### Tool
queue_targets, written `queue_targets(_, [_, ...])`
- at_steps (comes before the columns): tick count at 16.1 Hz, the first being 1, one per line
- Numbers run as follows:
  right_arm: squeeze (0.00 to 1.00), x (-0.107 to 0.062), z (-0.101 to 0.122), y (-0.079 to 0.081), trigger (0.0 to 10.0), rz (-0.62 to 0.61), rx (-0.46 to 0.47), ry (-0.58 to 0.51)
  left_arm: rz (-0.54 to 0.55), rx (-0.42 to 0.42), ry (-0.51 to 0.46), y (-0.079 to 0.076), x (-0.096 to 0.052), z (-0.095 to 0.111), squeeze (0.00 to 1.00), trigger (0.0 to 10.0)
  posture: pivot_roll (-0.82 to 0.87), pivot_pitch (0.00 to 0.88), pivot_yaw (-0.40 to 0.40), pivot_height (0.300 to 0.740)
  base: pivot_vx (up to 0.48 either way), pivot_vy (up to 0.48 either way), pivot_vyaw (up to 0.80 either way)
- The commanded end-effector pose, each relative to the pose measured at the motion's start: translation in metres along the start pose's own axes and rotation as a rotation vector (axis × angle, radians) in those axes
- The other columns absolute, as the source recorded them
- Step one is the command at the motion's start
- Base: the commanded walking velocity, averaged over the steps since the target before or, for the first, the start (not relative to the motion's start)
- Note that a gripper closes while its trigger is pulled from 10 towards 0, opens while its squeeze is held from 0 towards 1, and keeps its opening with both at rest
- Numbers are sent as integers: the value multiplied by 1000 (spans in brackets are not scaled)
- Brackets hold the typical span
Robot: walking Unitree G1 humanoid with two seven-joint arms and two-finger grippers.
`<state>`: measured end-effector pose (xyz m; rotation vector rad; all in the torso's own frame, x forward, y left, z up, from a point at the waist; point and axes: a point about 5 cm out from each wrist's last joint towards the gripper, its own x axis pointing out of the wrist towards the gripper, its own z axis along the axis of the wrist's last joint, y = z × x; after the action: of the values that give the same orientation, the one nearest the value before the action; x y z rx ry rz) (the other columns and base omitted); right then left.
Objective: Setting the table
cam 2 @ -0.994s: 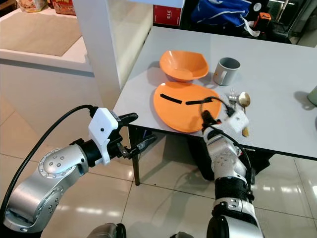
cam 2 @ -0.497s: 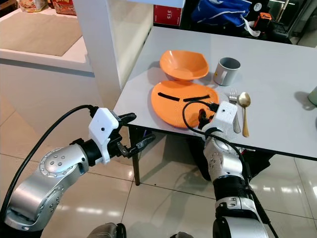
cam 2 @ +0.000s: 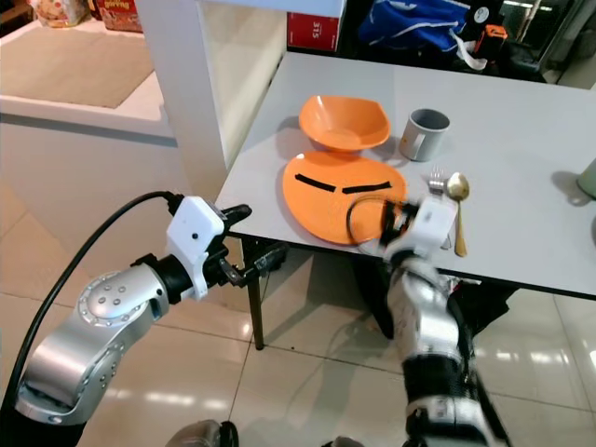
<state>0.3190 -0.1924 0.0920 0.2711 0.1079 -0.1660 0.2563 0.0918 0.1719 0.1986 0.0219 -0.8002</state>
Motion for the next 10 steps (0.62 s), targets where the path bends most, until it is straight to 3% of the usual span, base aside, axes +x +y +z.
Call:
queue_targets(1, [0, -4, 20, -1, 10000, 13, -9, -98, 39, 21, -11, 5, -1, 2, 0, 10000, 47, 45, 15, 740, 0, 0, 0])
queue_targets(2, [0, -7, 23, -2, 10000, 13, -21, -122, 54, 26, -14, 6, -1, 2, 0, 10000, 48, 44, 9, 740, 0, 0, 0])
queue_targets(4, [0, -41, 53, -15, 10000, -21, -14, -325, 209, 16, -72, 14, -1, 3, 0, 10000, 34, 36, 13, 740, 0, 0, -394])
queue_targets(6, [0, -83, 71, -16, 10000, -25, -163, -438, 291, -17, -24, 17, -9, -16, 0, 10000, -17, 35, 35, 740, 0, 0, -800])
queue_targets(8, [0, -105, 68, -14, 10000, -20, -245, -442, 280, -31, -25, 14, -9, -22, 0, 10000, -40, 32, 45, 740, 0, 0, -800])
queue_targets(10, [0, -125, 52, -19, 10000, -63, -264, -364, 277, -43, -98, 12, 2, -11, 0, 10000, -71, 26, 60, 740, 0, 0, -800])
